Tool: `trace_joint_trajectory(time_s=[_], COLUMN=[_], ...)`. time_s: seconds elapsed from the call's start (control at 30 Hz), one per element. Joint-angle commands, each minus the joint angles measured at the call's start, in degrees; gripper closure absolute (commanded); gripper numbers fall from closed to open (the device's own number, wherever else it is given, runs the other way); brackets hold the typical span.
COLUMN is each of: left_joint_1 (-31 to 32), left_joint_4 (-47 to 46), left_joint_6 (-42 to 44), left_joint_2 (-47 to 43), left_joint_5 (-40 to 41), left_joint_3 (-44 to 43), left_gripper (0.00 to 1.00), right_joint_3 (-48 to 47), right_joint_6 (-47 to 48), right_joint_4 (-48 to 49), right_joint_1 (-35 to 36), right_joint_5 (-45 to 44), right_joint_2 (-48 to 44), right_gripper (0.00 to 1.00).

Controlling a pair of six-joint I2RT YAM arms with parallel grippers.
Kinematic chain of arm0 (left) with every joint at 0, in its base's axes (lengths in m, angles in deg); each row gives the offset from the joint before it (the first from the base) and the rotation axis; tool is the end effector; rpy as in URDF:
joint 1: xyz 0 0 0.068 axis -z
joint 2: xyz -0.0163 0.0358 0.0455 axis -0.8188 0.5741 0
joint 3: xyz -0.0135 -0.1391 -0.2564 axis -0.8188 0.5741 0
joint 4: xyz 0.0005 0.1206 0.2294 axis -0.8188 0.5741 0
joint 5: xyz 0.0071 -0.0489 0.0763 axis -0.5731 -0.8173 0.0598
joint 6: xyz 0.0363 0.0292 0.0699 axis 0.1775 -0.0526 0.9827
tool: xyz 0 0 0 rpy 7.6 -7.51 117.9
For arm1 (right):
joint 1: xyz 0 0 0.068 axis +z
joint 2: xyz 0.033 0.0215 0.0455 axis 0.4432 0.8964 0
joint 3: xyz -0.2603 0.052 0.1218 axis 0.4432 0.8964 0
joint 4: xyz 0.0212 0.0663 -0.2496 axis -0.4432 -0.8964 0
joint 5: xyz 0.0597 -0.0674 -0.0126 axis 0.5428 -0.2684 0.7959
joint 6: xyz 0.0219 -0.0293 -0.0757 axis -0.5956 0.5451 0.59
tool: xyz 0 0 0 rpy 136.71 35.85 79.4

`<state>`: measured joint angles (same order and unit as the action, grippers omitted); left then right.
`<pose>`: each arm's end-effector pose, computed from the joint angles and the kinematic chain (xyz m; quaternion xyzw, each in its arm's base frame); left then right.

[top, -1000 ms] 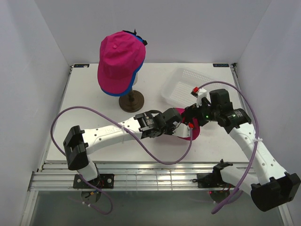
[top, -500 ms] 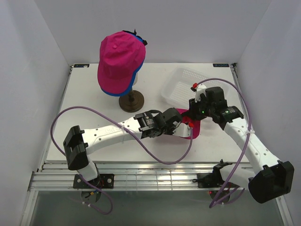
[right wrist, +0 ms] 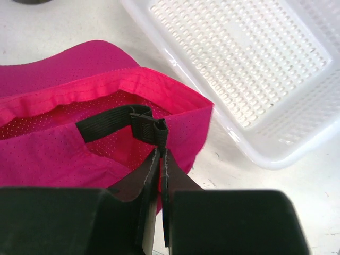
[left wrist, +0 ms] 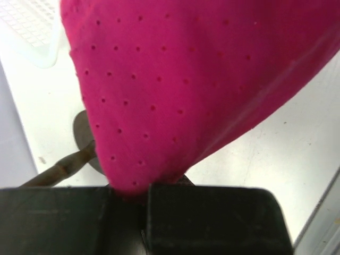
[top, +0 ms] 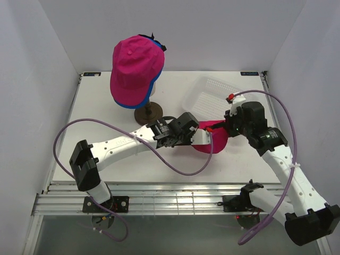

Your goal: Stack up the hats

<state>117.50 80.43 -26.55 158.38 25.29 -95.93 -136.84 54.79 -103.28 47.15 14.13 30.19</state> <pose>0.1869 -0.3178 0.2943 0.7006 0.6408 0.0603 0.3080 0.2091 0.0812 0.3269 -0.1762 0.8647 0.0873 0.4622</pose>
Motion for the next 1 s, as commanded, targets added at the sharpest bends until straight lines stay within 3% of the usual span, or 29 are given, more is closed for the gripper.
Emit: trace_joint_trajectory(time_s=[0.0, 0.3, 0.5, 0.7, 0.83, 0.97], left_joint_1=[-2.95, -6.64, -6.65, -6.82, -7.26, -7.44], left_joint_4=[1.11, 2.86, 10.76, 11.92, 16.49, 17.73], left_joint_6=[-3.34, -5.46, -4.23, -4.76, -4.32, -4.58], left_joint_2=[-4.13, -5.62, -5.62, -7.73, -7.82, -7.73], left_joint_5=[-5.15, -14.55, -29.05, -34.50, -50.90, -61.13], left_joint_3=[-0.13, 1.20, -3.20, -1.44, -6.36, -7.51], left_gripper=[1.00, 1.00, 1.00, 1.00, 1.00, 1.00], right_joint_3=[-3.80, -9.69, -15.21, -19.80, -20.06, -23.48], right_joint_6=[-0.62, -3.25, -5.54, -5.02, -3.87, -6.23], right_joint_4=[-0.89, -0.72, -0.63, 0.25, -0.02, 1.56], right_joint_1=[-0.54, -1.07, -1.15, -1.59, -4.31, -11.69], right_joint_5=[-3.69, -9.58, -16.15, -24.61, -19.45, -10.04], right_joint_2=[-4.26, -10.42, -8.31, -4.63, 3.97, 10.31], right_gripper=[0.92, 0.92, 0.92, 0.92, 0.92, 0.92])
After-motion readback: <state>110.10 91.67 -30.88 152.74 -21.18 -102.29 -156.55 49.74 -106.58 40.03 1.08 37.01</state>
